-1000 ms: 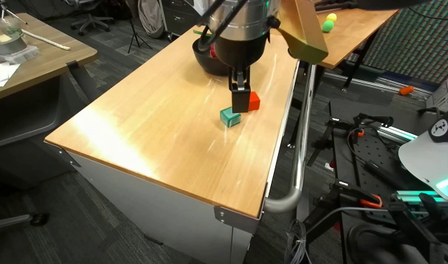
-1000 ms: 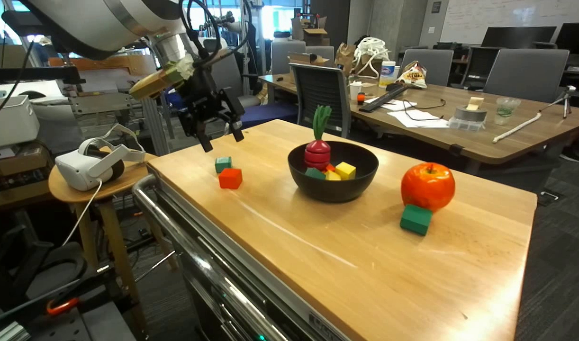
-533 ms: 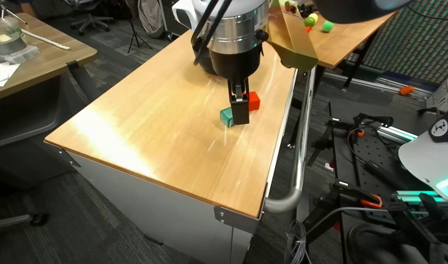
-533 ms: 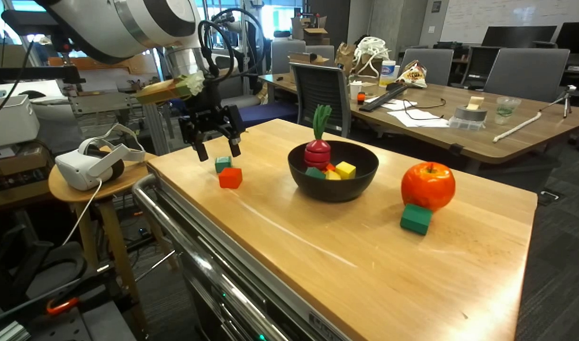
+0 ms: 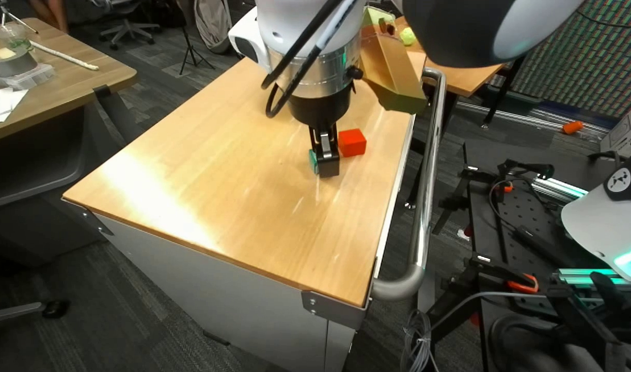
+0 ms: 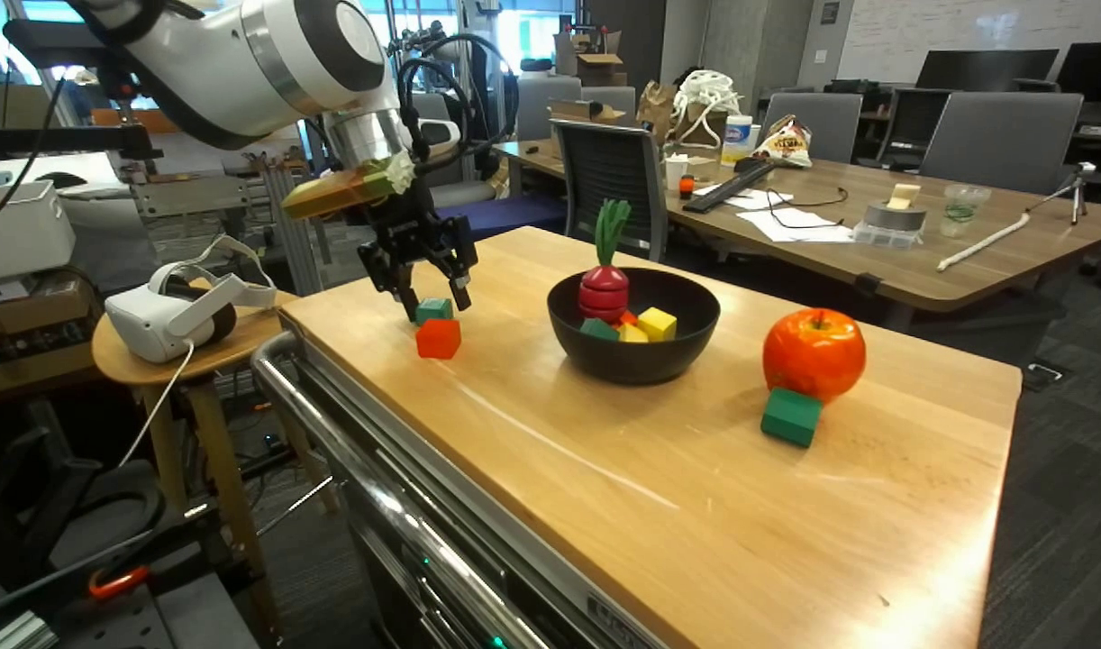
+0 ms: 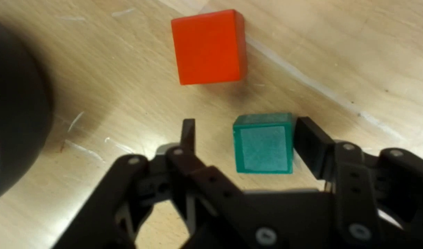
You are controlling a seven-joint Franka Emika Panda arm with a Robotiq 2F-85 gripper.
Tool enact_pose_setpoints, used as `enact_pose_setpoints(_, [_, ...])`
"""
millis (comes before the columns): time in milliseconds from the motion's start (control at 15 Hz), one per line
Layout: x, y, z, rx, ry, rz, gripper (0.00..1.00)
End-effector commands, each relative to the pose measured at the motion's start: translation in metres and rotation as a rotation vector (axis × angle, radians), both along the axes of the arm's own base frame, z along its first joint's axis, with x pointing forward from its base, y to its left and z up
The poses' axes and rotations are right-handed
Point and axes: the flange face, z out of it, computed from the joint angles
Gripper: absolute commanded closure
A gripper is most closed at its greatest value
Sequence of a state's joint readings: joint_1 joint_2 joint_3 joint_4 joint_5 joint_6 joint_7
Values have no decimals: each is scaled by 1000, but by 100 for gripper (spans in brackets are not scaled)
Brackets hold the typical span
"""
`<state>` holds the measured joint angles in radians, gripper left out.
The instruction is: Put all the blocks and the beetroot in the bowl then move the apple to the left
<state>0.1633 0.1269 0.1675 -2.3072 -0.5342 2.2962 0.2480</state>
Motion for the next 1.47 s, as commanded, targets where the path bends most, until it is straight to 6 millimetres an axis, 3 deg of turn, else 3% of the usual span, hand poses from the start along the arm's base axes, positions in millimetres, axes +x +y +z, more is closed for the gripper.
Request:
enact_pose_setpoints(0, [17, 5, -4, 17, -6, 42, 58])
enact_pose_setpoints(200, [19, 8, -1, 16, 4, 46, 80])
enact_pose_setpoints(400, [7, -5, 16, -31, -24, -72, 82])
enact_pose_setpoints(600, [-31, -47, 47, -75, -132, -205, 82])
enact_pose_setpoints(867, [-66, -105, 64, -53, -168, -438, 82])
enact_pose_setpoints(1000, [-69, -122, 62, -60, -180, -550, 82])
enact_pose_setpoints(1200, [-53, -118, 64, -57, -230, -706, 82])
enact_pose_setpoints(1400, [-34, -113, 81, -37, -286, -857, 82])
